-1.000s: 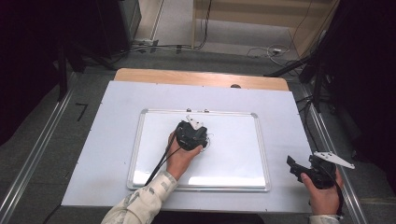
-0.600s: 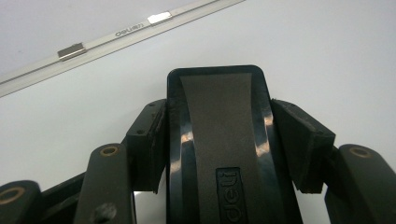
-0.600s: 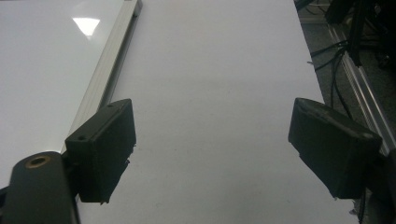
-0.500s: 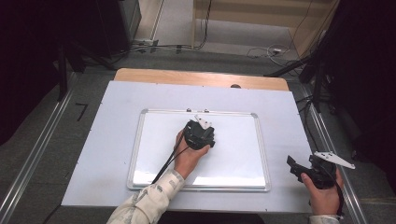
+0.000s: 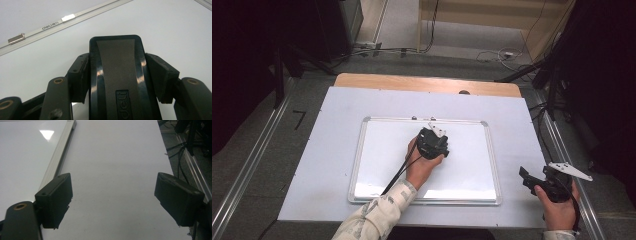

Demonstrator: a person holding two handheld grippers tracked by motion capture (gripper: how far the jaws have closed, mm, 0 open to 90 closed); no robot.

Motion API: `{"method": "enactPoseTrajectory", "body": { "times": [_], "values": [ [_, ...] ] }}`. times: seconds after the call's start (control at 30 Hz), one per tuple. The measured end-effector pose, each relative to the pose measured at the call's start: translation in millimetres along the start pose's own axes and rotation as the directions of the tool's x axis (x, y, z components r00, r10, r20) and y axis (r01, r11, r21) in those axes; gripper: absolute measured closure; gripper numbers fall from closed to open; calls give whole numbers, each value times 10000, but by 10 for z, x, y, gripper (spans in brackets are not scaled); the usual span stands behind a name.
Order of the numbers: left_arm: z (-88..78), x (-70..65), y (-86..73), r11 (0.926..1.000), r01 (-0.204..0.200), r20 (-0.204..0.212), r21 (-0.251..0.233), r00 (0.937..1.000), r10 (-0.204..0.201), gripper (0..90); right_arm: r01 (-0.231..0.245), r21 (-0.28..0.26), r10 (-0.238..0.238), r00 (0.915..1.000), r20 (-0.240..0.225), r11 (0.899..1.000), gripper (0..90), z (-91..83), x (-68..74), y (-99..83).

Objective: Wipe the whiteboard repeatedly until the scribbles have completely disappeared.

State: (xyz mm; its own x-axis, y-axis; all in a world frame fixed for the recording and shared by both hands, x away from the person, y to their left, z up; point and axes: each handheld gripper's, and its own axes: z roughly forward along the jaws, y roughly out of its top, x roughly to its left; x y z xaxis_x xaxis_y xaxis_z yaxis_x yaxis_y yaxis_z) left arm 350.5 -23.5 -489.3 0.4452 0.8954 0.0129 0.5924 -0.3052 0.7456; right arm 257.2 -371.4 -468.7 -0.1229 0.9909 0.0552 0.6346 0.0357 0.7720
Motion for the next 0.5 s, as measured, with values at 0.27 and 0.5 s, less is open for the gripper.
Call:
{"method": "enactPoseTrajectory", "body": {
  "times": [0.27,0.5],
  "values": [
    [13,40,13,10000,83,44,13,10000,-83,401,-51,-4,51,10000,28,10000,134,-12,-14,-11],
    [8,122,9,9999,109,-31,29,9999,-108,401,-109,33,108,9999,87,9999,134,-24,-36,-25]
  ]
}}
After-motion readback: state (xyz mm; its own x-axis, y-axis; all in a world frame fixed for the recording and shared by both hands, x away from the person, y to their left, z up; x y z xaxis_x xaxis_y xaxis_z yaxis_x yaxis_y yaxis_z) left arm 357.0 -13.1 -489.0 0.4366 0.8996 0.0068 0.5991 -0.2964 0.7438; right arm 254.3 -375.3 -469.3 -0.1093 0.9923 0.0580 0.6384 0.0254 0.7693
